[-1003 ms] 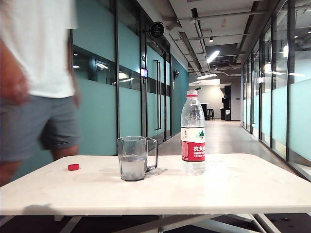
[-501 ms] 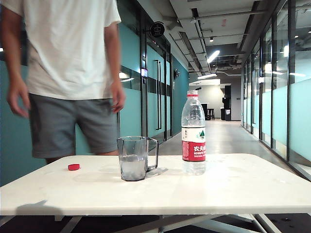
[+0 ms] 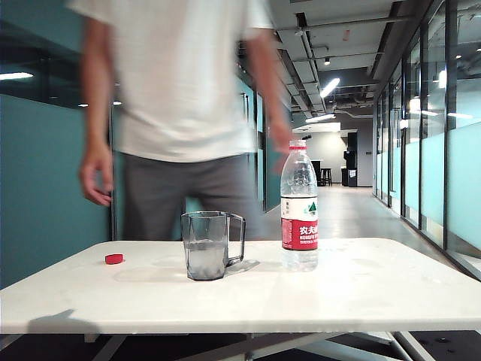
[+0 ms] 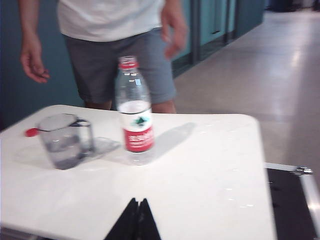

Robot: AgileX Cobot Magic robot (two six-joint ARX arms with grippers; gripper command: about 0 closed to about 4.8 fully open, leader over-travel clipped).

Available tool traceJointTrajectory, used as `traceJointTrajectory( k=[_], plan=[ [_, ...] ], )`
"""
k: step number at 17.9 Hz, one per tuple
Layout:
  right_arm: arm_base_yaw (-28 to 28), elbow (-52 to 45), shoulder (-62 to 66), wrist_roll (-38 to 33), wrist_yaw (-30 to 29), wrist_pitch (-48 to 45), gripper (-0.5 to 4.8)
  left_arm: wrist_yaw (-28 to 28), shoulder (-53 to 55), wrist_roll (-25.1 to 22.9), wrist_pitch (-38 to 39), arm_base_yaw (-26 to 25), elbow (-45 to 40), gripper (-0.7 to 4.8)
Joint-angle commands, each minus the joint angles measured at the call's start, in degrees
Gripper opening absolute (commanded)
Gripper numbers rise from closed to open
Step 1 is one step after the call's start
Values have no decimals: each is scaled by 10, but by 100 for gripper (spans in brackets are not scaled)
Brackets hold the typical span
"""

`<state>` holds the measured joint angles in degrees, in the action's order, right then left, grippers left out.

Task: Pick up the mineral water bottle on the table and pour water into the mug until it's half full.

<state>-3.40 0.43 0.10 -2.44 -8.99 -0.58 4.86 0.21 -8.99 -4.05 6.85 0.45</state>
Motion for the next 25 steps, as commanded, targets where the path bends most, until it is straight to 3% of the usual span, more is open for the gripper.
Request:
traceJointTrajectory(
  k=[1, 4, 8, 13, 25],
  plan=[
    [34, -1, -1, 11, 2, -12, -8, -24, 0, -2, -21, 0, 1, -5],
    [88, -1, -1, 9, -31, -14, -8, -53, 0, -2, -19, 0, 1, -5],
    [120, -1, -1, 3, -40, -14, -8, -85, 0, -1, -20, 0, 1, -5],
    [118, -1, -1, -10, -56, -16, -8, -9, 0, 11, -20, 1, 1, -5],
    [118, -1, -1, -10, -64, -8, -8, -7, 0, 11, 6, 1, 1, -5]
  ],
)
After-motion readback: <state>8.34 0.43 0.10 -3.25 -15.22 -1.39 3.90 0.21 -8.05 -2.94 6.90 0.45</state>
